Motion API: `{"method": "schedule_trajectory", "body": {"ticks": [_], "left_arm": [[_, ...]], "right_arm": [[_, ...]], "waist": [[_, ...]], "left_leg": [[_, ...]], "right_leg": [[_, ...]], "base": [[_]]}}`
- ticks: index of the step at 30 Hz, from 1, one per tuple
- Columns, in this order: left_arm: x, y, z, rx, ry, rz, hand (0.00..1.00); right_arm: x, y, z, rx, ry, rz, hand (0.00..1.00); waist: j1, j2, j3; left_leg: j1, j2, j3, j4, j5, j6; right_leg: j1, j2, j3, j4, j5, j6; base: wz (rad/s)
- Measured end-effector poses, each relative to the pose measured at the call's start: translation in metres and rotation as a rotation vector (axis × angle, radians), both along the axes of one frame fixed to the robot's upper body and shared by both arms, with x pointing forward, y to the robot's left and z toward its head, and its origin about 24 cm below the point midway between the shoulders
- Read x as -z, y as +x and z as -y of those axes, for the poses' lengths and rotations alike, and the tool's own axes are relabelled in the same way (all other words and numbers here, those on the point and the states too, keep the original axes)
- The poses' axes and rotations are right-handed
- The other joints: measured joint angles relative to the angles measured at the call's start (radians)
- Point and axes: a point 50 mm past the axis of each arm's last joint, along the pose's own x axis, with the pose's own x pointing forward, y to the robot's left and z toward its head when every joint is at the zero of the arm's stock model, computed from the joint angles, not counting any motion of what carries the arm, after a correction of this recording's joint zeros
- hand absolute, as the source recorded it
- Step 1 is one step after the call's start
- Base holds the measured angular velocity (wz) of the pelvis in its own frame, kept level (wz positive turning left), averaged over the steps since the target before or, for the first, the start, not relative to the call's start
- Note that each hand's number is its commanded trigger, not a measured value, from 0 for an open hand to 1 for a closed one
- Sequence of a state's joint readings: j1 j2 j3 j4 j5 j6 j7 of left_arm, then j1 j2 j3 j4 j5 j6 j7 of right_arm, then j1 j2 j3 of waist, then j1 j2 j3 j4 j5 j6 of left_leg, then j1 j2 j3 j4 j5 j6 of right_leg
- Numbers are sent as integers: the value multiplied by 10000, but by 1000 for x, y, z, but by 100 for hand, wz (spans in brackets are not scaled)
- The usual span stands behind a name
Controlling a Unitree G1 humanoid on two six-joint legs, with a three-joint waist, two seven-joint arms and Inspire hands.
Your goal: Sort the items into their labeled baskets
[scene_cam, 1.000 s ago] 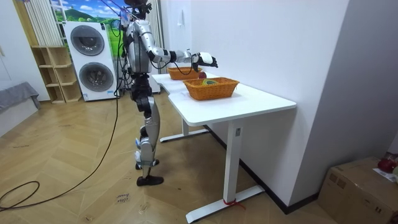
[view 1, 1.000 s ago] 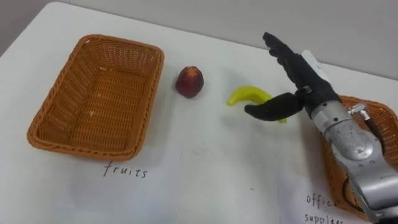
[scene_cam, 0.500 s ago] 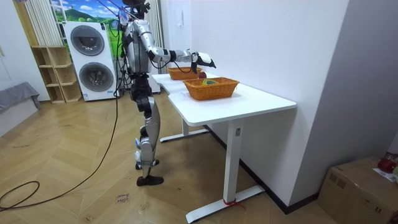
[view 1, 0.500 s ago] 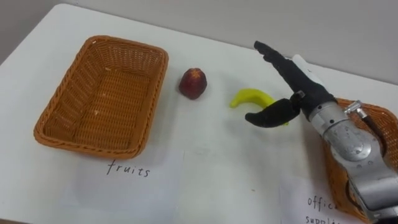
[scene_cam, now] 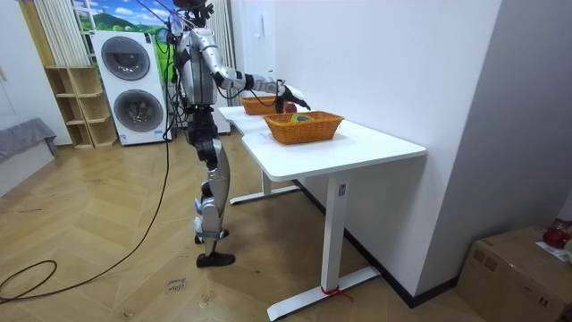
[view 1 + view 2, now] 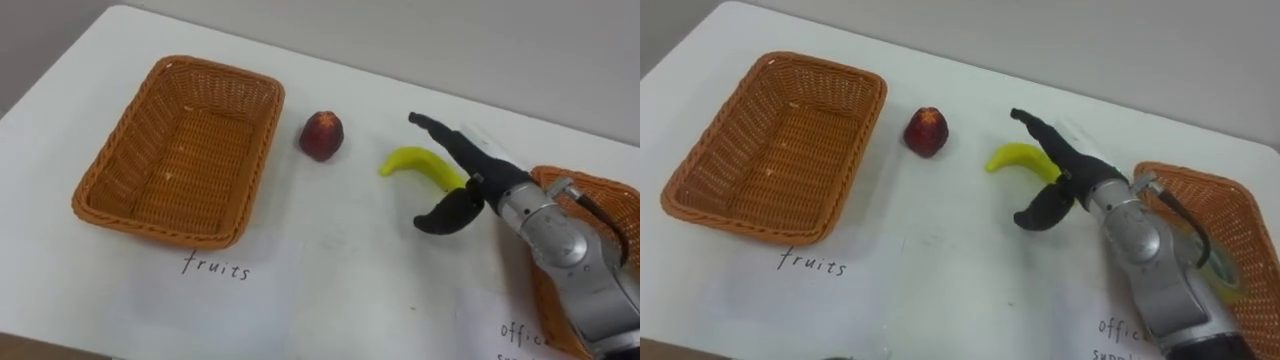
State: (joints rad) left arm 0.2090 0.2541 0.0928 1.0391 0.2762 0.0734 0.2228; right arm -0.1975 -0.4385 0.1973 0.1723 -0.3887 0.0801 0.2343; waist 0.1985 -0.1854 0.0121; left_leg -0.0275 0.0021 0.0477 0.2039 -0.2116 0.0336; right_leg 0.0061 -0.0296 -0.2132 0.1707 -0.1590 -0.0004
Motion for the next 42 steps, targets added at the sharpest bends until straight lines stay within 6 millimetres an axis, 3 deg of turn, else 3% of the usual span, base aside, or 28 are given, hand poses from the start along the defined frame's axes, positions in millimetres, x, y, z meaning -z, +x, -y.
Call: {"method": "schedule_trajectory", "body": {"ticks": [6, 18, 28, 35, 42], "left_arm": [[0, 0, 0, -21, 22, -57, 0], [-3, 8, 1, 224, 314, 301, 0], [-1, 1, 4, 86, 548, 212, 0], [-1, 2, 6, 54, 570, 288, 0], [1, 4, 13, 27, 333, 389, 0]], "right_arm": [[8, -1, -6, -176, -227, -457, 0], [10, 9, 0, 271, -478, -351, 0], [8, 10, 2, 431, -1309, 173, 0], [7, 10, 2, 510, -1394, 380, 0], [-14, 14, -9, 234, -1382, 1463, 0]], "waist": [[8, -29, 42], [16, 2, 44], [48, 228, 67], [224, 241, 57], [265, 239, 48]], "left_leg": [[-12, -2, -16, -2, 0, 0], [51, -20, -213, 2, 1, 0], [35, -34, -254, -2, 2, 1], [39, -36, -256, -1, 4, 1], [24, -33, -278, 2, 5, 1]], "right_leg": [[-5, -3, -16, -11, 0, 0], [123, -29, -362, -48, 0, 1], [153, -36, -408, -43, 0, 1], [155, -38, -400, -44, 0, 1], [154, -33, -351, -43, -1, 1]], "base": [[0], [5], [1], [0], [1]]}}
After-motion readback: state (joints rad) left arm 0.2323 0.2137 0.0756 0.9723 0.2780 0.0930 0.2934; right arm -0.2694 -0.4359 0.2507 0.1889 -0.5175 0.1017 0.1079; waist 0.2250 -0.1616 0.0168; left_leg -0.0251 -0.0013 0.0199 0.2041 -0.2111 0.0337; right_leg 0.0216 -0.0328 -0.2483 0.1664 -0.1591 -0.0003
